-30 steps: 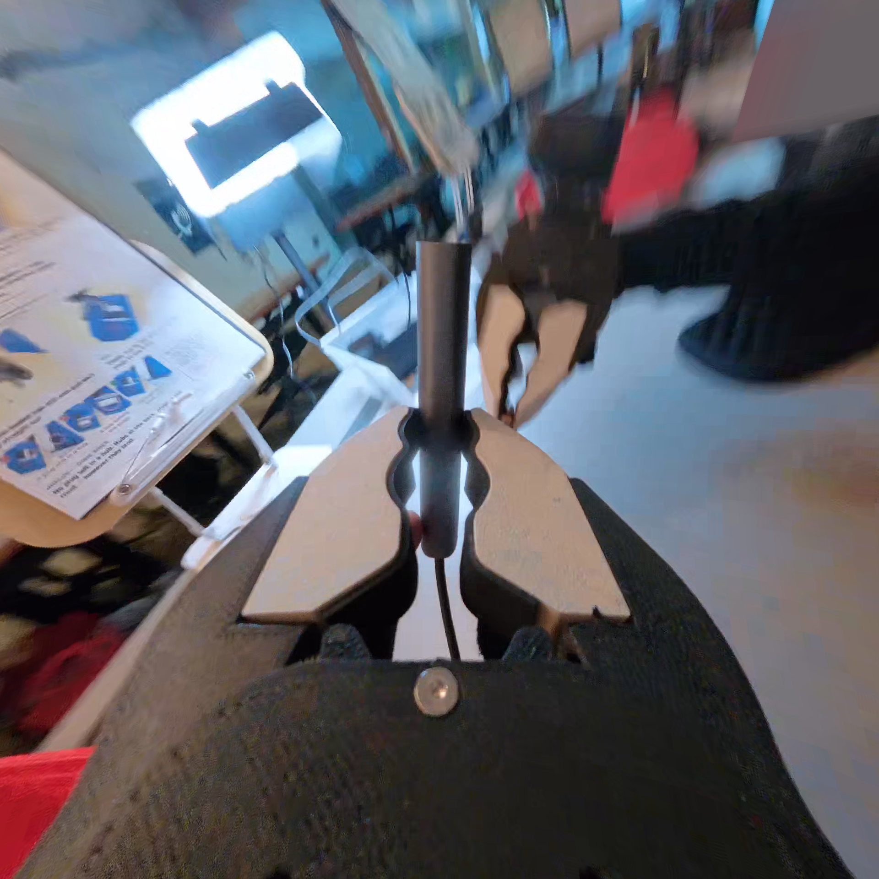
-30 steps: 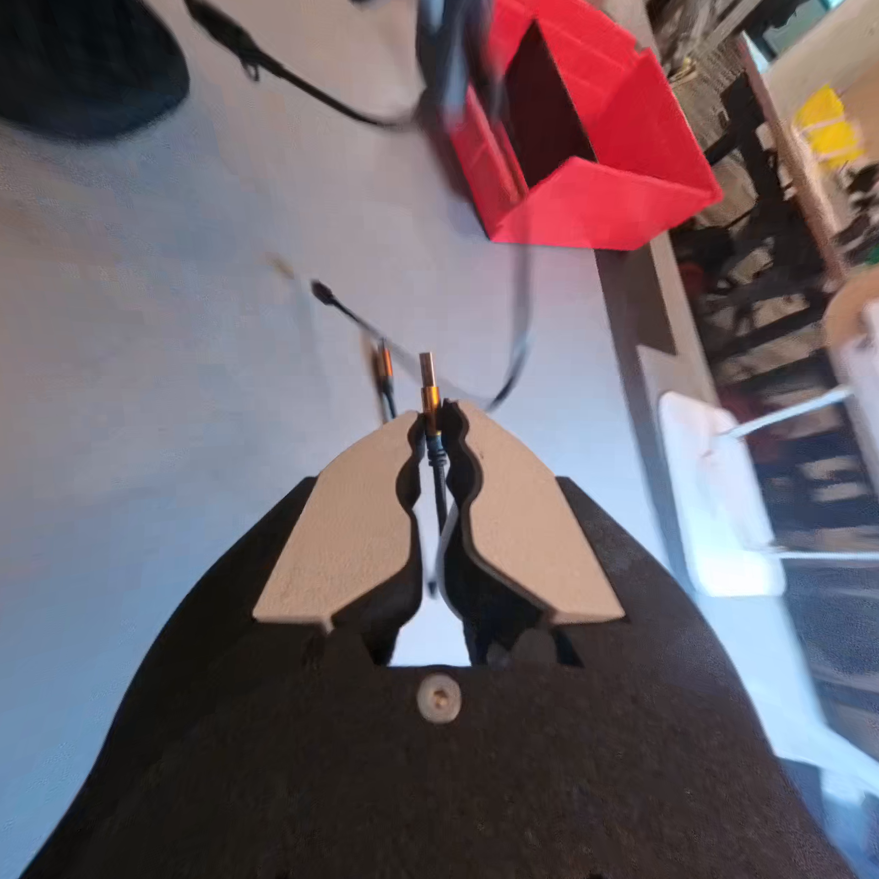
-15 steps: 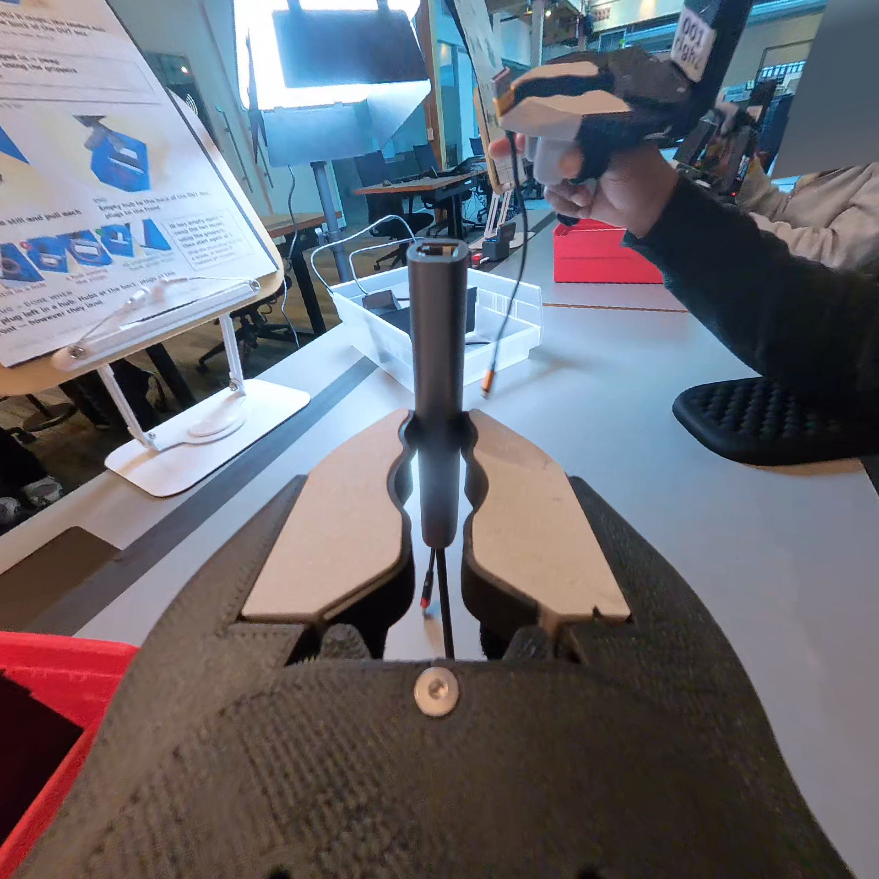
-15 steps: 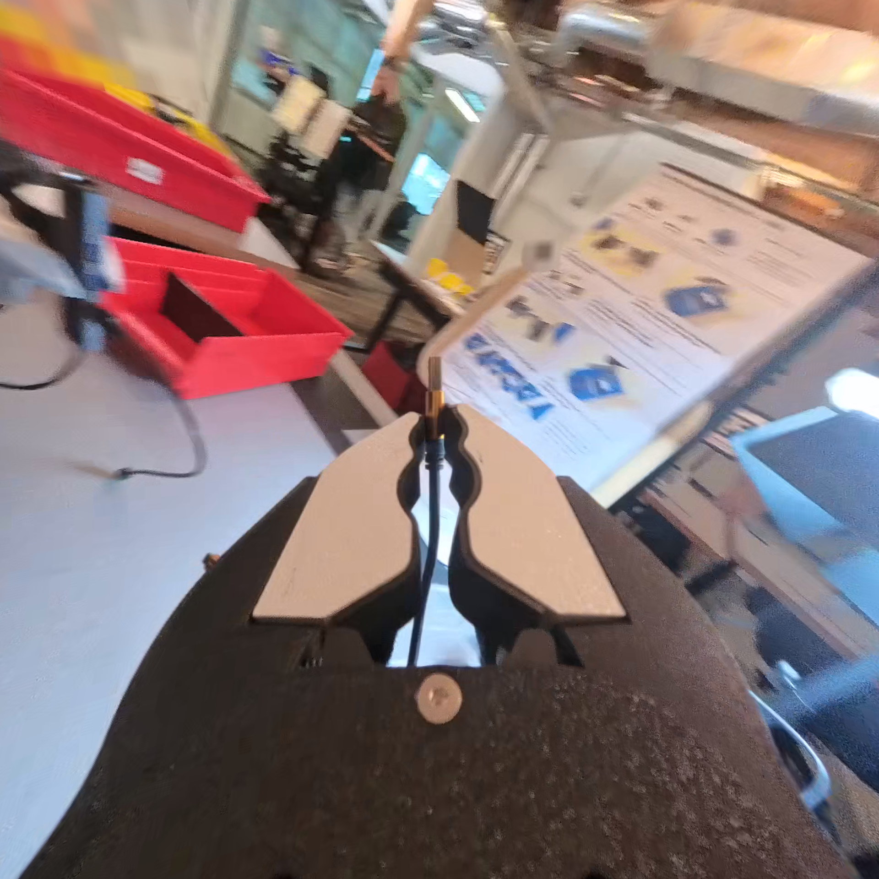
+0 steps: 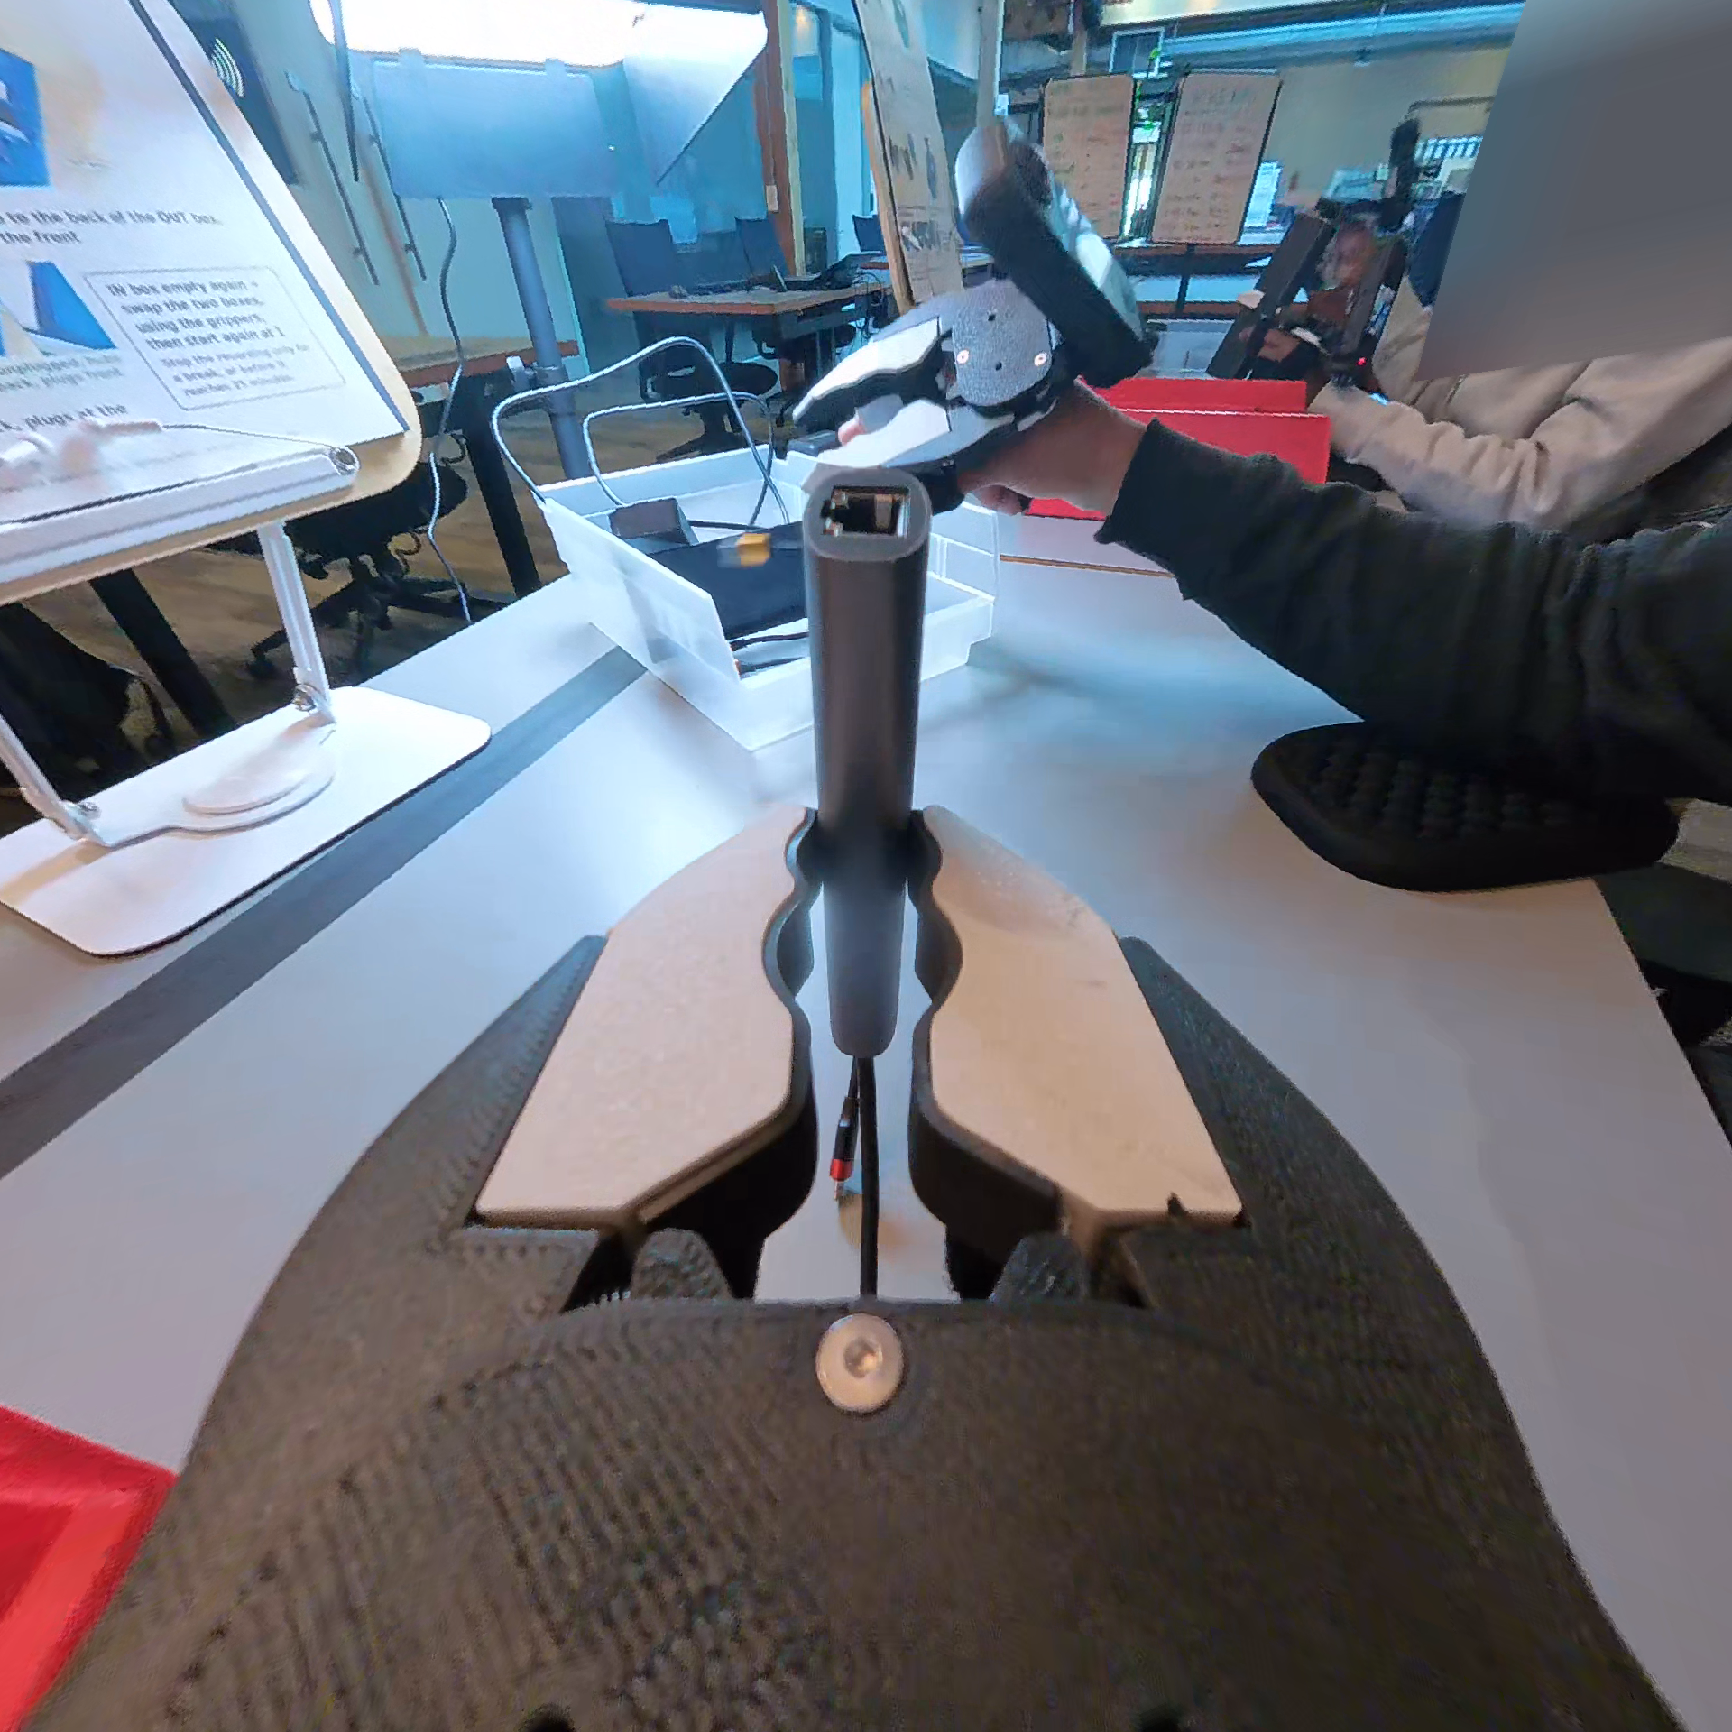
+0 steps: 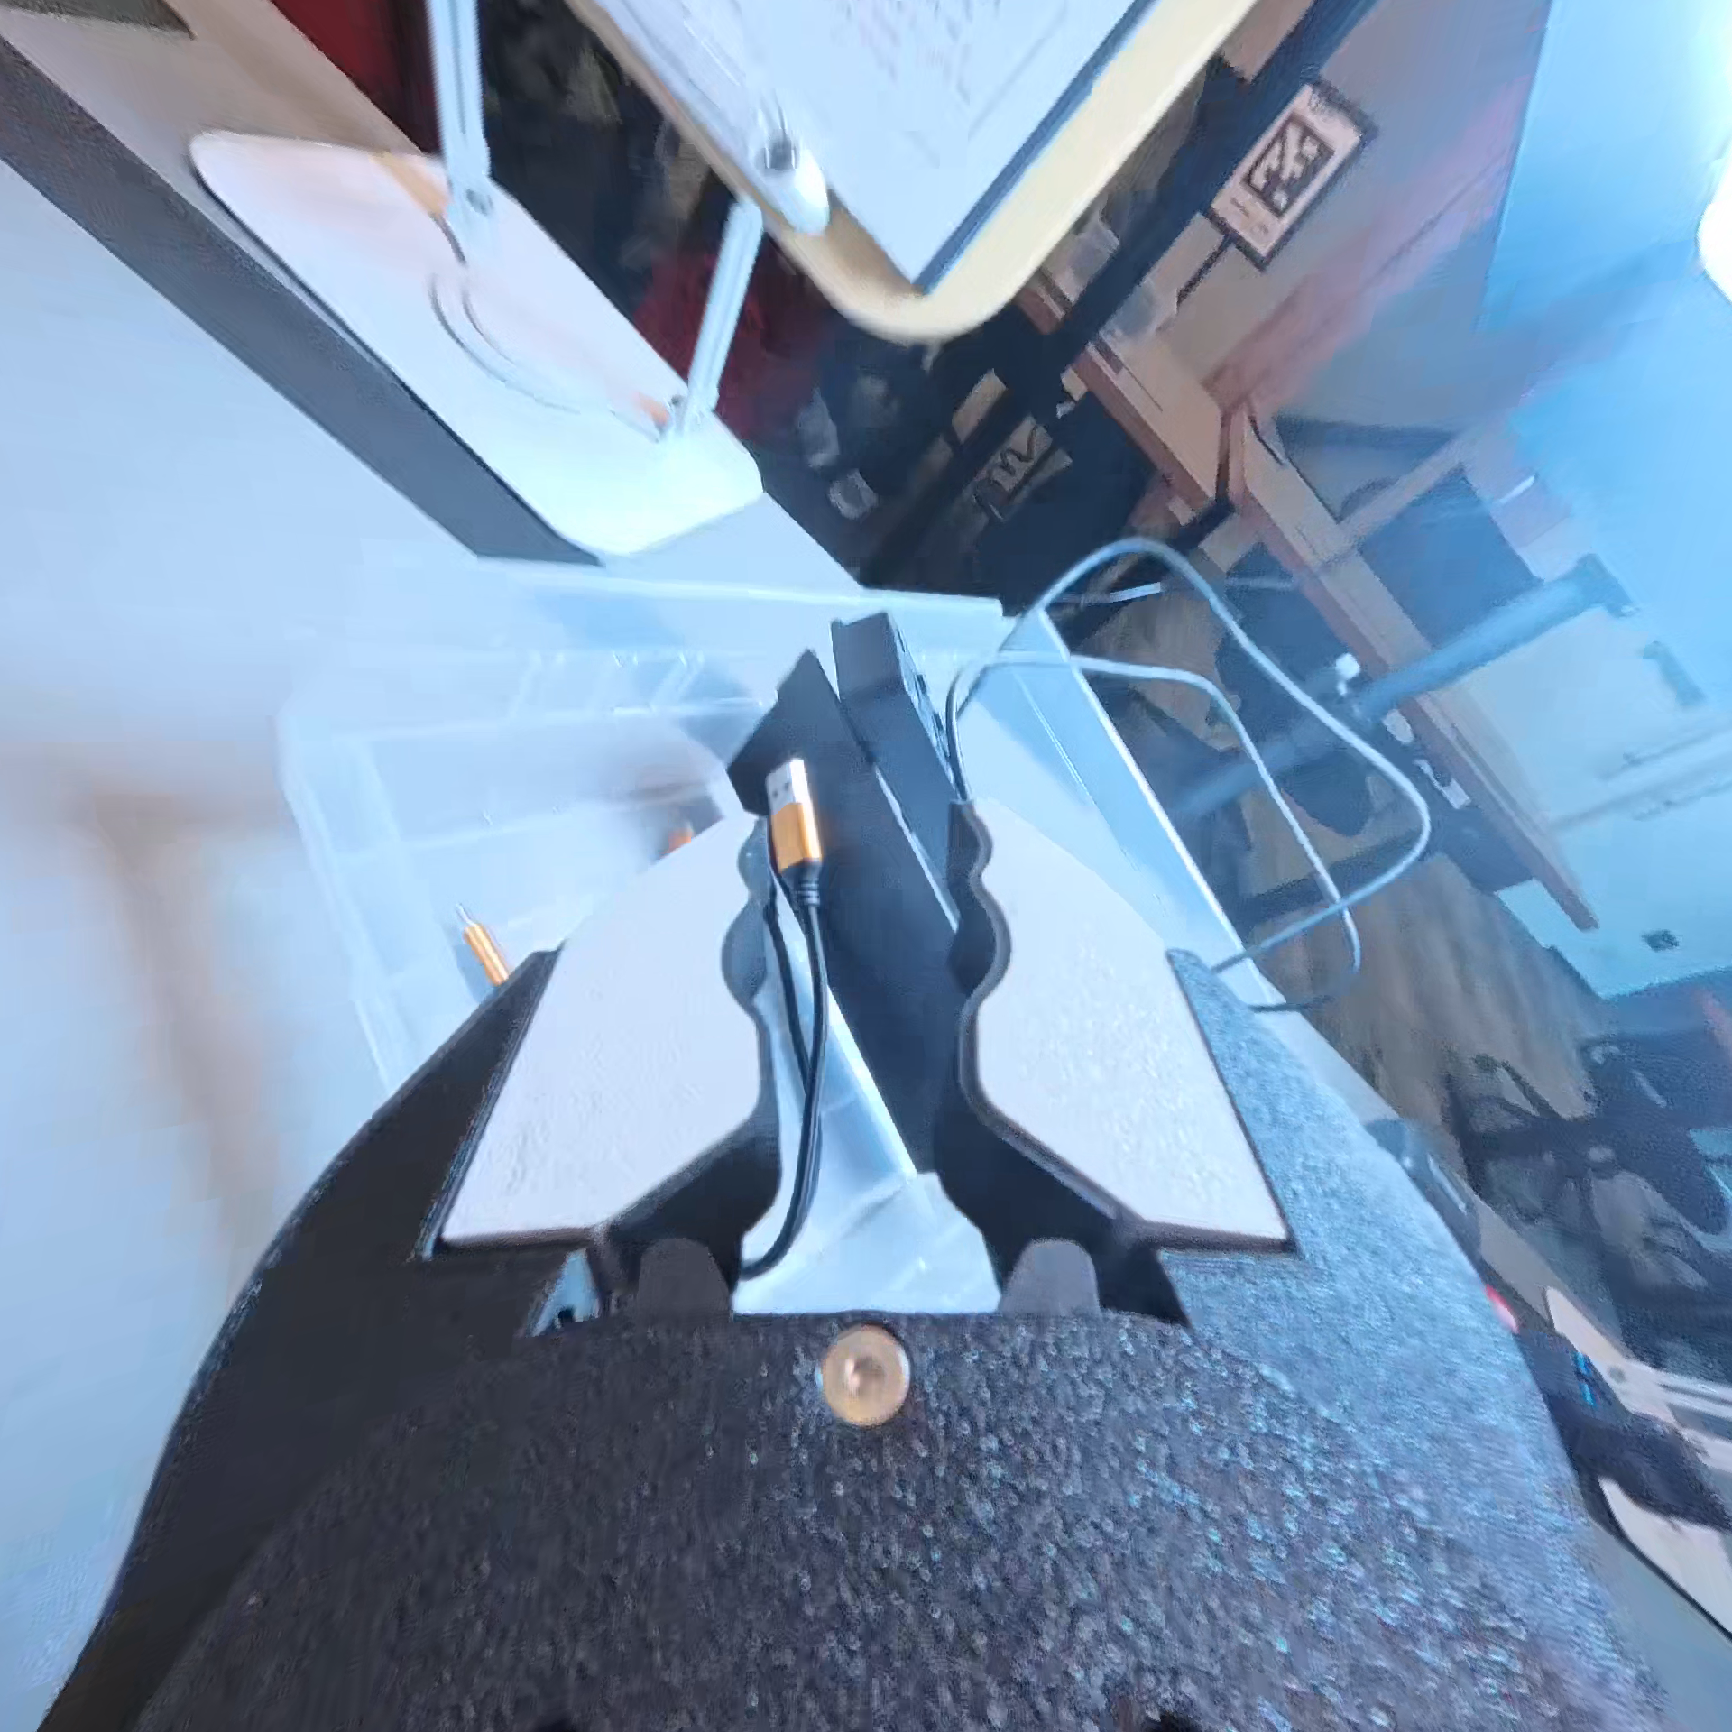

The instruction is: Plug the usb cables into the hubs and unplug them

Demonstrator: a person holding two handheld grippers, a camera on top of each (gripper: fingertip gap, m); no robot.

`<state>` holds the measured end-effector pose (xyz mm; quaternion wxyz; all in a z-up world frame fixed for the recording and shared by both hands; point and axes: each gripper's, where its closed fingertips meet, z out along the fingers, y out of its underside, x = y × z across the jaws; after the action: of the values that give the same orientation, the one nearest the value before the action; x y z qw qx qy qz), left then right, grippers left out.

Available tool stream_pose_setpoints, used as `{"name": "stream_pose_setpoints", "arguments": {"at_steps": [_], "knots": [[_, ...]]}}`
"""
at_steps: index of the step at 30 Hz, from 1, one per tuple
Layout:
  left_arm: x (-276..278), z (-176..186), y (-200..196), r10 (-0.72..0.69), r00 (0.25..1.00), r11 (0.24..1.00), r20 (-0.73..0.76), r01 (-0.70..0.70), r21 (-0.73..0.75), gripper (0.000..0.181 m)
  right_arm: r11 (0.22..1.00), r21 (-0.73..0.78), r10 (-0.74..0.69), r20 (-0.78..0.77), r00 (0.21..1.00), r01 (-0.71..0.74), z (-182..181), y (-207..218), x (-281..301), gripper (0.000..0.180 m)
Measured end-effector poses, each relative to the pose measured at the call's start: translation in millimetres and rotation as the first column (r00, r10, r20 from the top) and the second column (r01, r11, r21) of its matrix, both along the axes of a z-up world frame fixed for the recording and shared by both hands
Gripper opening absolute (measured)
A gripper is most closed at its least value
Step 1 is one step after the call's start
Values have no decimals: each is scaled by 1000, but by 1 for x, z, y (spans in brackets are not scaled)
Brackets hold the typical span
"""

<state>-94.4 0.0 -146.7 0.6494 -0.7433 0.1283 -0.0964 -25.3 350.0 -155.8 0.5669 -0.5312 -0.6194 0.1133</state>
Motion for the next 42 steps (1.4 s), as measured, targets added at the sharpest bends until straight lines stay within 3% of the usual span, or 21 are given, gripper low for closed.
{"name": "stream_pose_setpoints", "arguments": {"at_steps": [3, 5, 8, 10, 12, 15, 19, 21, 24, 26, 28, 30, 36, 42], "knots": [[1, -1, 1, -7, 1000, 1000, 8, 7, -4, 17, 995, 7, 102, -61, 993, -102, 29, -37, -12, 42], [3, -2, 1, -11, 1000, 1000, 6, 12, -6, 17, 950, -59, 302, -81, 950, -307, 39, -91, -24, 42], [7, -6, 1, -27, 999, 1000, -17, 26, -16, 17, 774, -188, 610, -31, 792, -604, 33, -188, -31, 40], [12, -9, 2, -40, 997, 999, -60, 39, -24, 17, 660, -222, 742, 37, 670, -718, 21, -245, -29, 40], [20, -12, 3, -55, 994, 998, -96, 52, -40, 17, 588, -227, 808, 111, 579, -776, 4, -288, -30, 40], [31, -19, 5, -81, 988, 995, -134, 72, -70, 17, 551, -184, 831, 211, 515, -814, -21, -327, -34, 36], [43, -25, 5, -113, 973, 992, -202, 97, -84, 17, 522, -192, 847, 236, 477, -831, -36, -344, -36, 10], [48, -23, 2, -130, 955, 991, -268, 122, -46, 17, 491, -214, 868, 205, 452, -845, -35, -346, -32, 9], [45, -36, 5, -115, 922, 993, -370, 93, -79, 34, 450, -230, 892, 159, 423, -863, -27, -350, -28, 8], [43, -49, 7, -95, 867, 994, -488, 53, -101, 18, 434, -239, 900, 160, 406, -869, -28, -351, -26, 8], [41, -48, 6, -97, 841, 993, -532, 42, -115, 18, 471, -216, 878, 214, 429, -856, -36, -347, -27, 8], [39, -36, 4, -72, 830, 996, -553, 26, -91, 18, 464, -215, 885, 162, 437, -859, -30, -347, -31, 8], [47, -5, 0, -46, 894, 997, -446, 67, 31, 17, 405, -235, 913, 59, 403, -884, -7, -353, -27, 8], [57, 15, -3, -88, 950, 987, -298, 123, 101, 17, 297, -327, 934, -95, 343, -897, 3, -358, -20, 9]]}}
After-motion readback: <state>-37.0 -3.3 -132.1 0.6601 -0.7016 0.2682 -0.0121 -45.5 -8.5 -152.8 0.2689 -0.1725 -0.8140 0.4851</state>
